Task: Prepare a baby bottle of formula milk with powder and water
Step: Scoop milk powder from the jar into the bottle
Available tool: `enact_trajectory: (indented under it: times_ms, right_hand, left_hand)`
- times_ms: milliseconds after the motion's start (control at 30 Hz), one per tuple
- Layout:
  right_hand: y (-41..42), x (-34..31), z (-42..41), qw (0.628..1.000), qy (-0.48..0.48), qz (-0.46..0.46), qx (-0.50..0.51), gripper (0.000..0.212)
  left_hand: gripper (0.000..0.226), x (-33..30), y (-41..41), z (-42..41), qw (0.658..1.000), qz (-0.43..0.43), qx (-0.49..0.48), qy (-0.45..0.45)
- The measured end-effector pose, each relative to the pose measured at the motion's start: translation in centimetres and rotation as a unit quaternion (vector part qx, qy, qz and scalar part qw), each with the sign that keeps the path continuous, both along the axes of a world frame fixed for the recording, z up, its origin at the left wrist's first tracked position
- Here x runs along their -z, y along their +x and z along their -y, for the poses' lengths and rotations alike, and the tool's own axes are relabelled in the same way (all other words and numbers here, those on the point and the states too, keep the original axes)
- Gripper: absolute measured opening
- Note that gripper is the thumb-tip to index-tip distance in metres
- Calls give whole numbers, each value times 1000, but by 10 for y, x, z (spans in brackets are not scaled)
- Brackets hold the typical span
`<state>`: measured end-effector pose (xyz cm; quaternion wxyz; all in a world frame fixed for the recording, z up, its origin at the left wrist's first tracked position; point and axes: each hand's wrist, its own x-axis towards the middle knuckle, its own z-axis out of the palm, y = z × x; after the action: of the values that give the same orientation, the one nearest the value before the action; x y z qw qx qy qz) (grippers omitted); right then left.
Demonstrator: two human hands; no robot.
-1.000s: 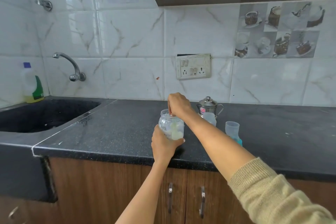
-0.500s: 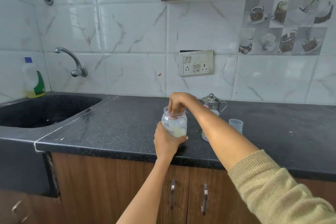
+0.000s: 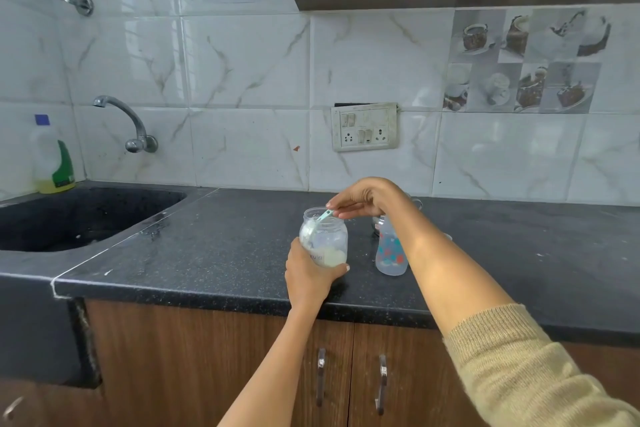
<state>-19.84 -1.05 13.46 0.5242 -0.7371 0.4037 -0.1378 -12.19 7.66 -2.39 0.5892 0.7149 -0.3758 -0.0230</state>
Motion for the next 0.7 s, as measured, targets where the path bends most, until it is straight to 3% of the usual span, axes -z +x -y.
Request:
enact_trajectory:
  times_ms: [167,400,700]
  right_hand:
    - [-17,13,4,992,58,94,58,7]
    - [-23,25,11,979,92,152,101,7]
    - [-22,25,9,981,105,133,99,7]
  left_hand:
    - [87,1,2,2,1000,8,-9,10]
    - [88,3,3,4,1000,13,-14,14]
    - [87,3,3,4,1000,19,-17,11]
